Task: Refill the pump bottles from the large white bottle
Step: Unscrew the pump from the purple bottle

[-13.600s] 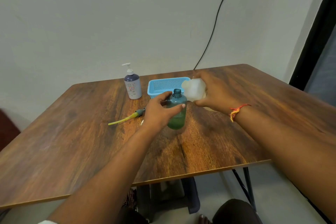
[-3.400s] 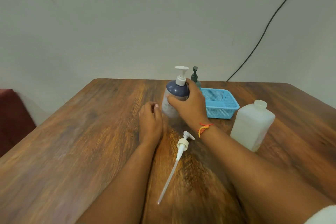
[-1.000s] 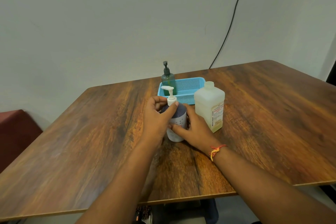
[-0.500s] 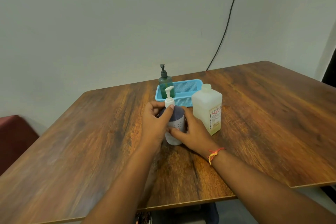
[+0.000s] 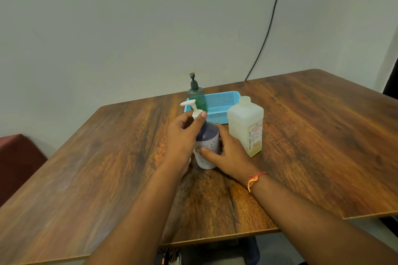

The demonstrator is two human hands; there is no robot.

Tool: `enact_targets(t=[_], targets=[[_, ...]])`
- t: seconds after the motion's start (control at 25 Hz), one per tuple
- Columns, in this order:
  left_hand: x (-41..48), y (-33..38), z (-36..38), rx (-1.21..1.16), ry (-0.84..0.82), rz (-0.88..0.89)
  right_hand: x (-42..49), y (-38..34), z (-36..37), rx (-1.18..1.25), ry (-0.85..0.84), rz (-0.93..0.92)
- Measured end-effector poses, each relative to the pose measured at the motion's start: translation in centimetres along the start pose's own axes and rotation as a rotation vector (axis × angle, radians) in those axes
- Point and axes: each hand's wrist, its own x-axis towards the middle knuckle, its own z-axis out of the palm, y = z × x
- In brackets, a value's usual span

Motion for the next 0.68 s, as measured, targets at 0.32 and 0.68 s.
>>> enact_targets(t=[0.32,0.68], targets=[[3.2,4.8,-2.1,-0.361,0.106,-0.007,-0.1,0.0,-0.1,0.037,0.006,-0.013],[5.4,4.6,-9.2,-0.554,0.371,-0.046,0.0,0.3,0.0,0.049,-0.023,-0.012]])
